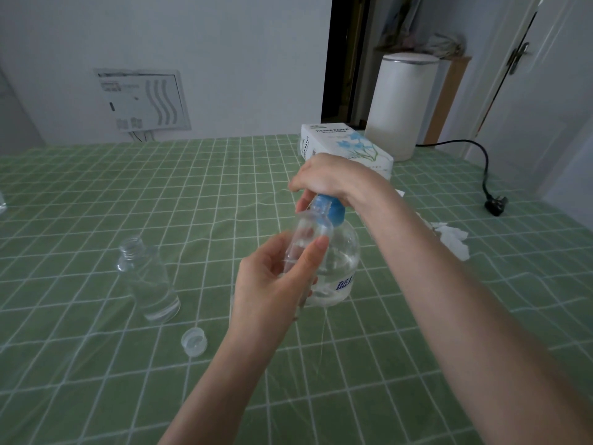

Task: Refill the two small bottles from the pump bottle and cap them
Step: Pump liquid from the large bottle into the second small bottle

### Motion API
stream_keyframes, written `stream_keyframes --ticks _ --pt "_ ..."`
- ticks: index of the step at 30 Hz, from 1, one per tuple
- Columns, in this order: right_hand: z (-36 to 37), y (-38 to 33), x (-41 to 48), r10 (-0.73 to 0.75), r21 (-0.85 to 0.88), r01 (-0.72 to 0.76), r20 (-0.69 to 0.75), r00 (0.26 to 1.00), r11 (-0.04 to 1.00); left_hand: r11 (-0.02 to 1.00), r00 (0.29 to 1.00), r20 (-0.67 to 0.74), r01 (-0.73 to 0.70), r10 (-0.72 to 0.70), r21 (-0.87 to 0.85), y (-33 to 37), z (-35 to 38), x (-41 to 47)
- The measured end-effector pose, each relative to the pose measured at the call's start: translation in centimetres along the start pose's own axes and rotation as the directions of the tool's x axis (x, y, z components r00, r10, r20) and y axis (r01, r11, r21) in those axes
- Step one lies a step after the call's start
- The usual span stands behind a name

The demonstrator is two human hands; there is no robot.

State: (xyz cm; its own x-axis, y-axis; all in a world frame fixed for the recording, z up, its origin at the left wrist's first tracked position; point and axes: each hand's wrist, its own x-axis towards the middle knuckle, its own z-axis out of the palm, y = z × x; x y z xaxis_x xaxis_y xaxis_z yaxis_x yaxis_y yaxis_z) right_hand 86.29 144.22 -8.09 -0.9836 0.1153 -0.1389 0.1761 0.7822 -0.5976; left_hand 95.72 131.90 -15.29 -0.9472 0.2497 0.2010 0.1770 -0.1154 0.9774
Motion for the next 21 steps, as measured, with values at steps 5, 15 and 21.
stream_keyframes --ticks 5,15,21 --pt "0.2 0.3 -0.2 0.005 0.019 -0.005 -0.012 1.0 1.0 1.0 1.0 0.004 0.008 -0.008 -0.004 -0.1 0.1 -0.1" --pt "-0.7 -0.7 -0.7 0.025 -0.002 -0.025 -0.021 0.999 1.0 1.0 1.0 -0.012 -0.005 0.005 -0.025 0.0 0.0 0.0" --pt "-0.1 -0.3 -0.5 0.023 0.035 -0.023 -0.007 1.0 0.999 1.0 1.0 -0.003 0.003 -0.003 -0.005 -0.1 0.0 0.0"
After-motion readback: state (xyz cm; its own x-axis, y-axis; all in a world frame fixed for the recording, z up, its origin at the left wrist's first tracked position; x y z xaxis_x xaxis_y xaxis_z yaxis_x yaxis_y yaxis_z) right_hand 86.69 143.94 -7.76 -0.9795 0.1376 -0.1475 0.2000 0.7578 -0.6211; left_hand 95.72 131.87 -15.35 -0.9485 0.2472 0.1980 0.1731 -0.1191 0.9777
